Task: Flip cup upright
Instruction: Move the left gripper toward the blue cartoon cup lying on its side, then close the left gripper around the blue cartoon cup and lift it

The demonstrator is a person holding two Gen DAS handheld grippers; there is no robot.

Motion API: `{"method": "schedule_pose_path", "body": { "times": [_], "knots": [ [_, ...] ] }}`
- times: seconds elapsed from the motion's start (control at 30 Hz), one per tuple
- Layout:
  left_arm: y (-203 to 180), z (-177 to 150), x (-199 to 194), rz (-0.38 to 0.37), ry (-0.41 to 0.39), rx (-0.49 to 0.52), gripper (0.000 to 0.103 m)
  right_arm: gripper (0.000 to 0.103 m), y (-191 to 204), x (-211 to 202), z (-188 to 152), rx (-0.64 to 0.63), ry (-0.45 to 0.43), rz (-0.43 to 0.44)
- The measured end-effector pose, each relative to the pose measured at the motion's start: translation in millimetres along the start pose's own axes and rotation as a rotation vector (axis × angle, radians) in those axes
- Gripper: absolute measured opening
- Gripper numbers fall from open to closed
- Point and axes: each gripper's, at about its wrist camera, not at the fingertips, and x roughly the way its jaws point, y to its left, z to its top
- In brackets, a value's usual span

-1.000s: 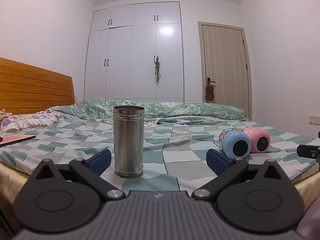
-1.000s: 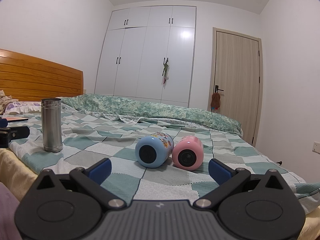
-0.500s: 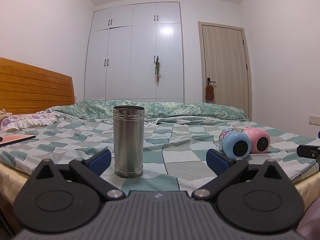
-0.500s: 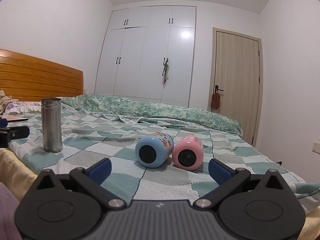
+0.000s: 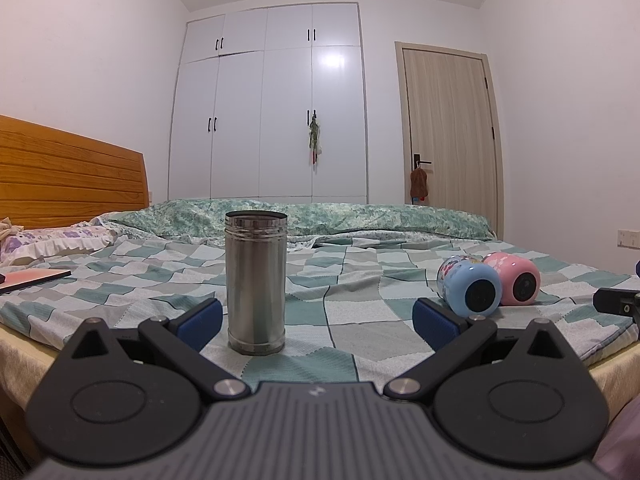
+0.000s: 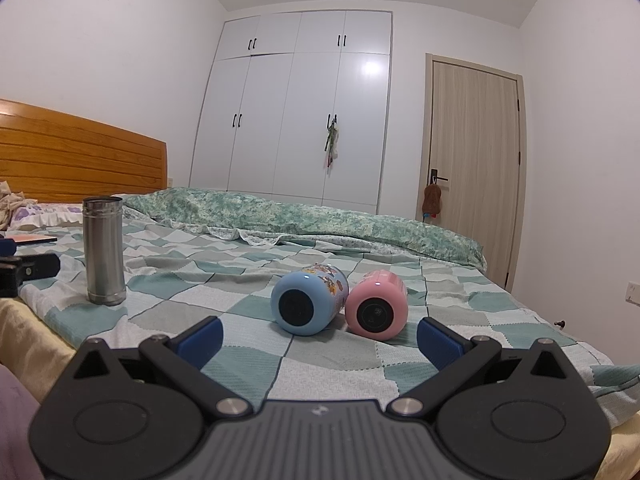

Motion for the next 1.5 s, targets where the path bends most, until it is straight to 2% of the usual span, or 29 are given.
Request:
{"method": "schedule_pose_path", "body": {
  "times": [0.17, 0.37, 0.5, 0.7, 0.8, 1.1, 1.5],
  "knots": [
    [-2, 0, 2, -0.008, 0.004, 0.014, 0.103, 0.103, 0, -1, 2, -0.005, 0.008, -0.002],
    [-12, 7, 17, -0.06, 0.079, 0.03, 0.103, 0.103, -17, 2, 12, 0.061, 0.029, 0.032],
    [-30, 20, 35, -0.099, 0.118, 0.039, 0.103, 0.103, -34, 13, 19, 0.074, 0.047, 0.029],
    [-70, 48, 73, -0.208, 0.127, 0.072, 0.103, 0.103, -66, 43, 31, 0.065, 0.054, 0.006],
    [-92, 60, 98, -0.223, 0.161, 0.09, 0.103, 0.103, -81, 59, 35, 0.067, 0.066, 0.009],
    [-146, 81, 173, -0.226, 0.217, 0.151, 0.103, 0.103, -119, 114, 49, 0.053, 0.096, 0.01],
    [-197, 87, 272, -0.194, 0.412, 0.21, 0.103, 0.103, -173, 185, 55, 0.042, 0.18, -0.013]
  ]
}}
